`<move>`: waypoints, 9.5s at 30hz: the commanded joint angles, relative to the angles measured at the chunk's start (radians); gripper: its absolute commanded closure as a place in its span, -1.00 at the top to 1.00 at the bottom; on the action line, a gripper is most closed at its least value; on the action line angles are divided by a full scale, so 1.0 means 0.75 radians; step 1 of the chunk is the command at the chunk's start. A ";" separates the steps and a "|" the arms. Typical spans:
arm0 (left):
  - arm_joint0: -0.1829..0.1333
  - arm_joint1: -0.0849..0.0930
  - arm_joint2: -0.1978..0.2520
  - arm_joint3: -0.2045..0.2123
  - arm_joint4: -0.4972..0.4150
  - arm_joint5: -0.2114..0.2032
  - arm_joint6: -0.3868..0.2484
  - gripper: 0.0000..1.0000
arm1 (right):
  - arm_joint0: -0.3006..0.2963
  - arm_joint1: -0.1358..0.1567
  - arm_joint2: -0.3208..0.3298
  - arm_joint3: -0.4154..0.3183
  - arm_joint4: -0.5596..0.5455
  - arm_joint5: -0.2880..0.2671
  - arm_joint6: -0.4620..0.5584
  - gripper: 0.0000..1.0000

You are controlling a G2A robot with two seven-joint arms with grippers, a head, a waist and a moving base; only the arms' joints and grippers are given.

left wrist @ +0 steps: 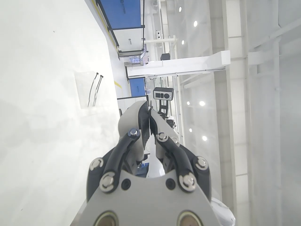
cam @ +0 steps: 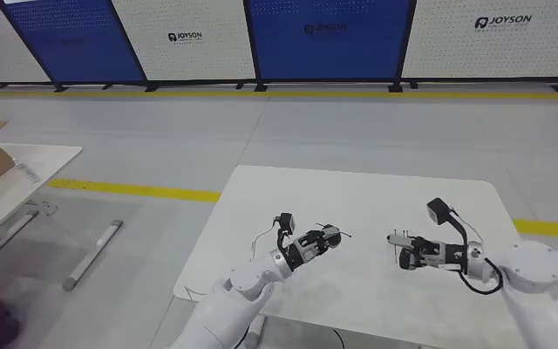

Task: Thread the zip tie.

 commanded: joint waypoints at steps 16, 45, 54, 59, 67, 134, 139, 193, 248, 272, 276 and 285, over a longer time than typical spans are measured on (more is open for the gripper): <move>0.000 0.000 0.000 0.000 0.000 0.000 0.000 -1.00 | 0.288 0.169 -0.194 -0.114 -0.455 0.266 0.161 1.00; 0.000 0.000 0.000 0.000 0.000 0.000 0.000 -1.00 | 0.254 0.087 -0.378 -0.011 -0.546 0.270 -0.372 1.00; 0.000 0.000 0.000 0.000 0.000 0.000 0.000 -1.00 | 0.254 0.087 -0.378 -0.011 -0.546 0.270 -0.372 1.00; 0.000 0.000 0.000 0.000 0.000 0.000 0.000 -1.00 | 0.254 0.092 -0.381 -0.015 -0.625 0.102 -0.335 1.00; 0.000 0.000 0.000 0.000 0.000 0.000 0.000 -1.00 | 0.374 0.095 -0.394 0.034 -0.724 0.011 -0.045 1.00; 0.000 0.000 0.000 0.000 0.000 0.000 0.000 -1.00 | 0.591 -0.110 -0.640 0.504 -0.721 0.288 -0.129 -0.52; 0.000 0.000 0.000 0.000 0.000 0.000 0.000 -1.00 | 0.601 -0.121 -0.647 0.524 -0.727 0.294 -0.116 -0.54; 0.000 0.000 0.000 0.000 0.000 0.000 0.000 -1.00 | 0.762 -0.279 -0.787 0.761 -0.878 0.407 0.035 -0.60; 0.000 0.000 0.000 0.000 0.000 0.000 0.000 -1.00 | 0.869 -0.444 -0.819 1.119 -0.908 0.182 0.036 -1.00; 0.000 0.000 0.000 0.000 0.000 0.000 0.000 -1.00 | 0.045 -0.035 0.056 -0.131 -0.960 0.127 -0.198 -1.00; 0.000 0.000 0.000 0.000 0.000 0.000 0.000 -1.00 | -0.094 -0.014 0.168 -0.256 -0.927 0.050 -0.285 -1.00; 0.000 0.000 0.000 0.000 0.000 0.000 0.000 -1.00 | -0.094 -0.014 0.168 -0.256 -0.927 0.050 -0.285 -1.00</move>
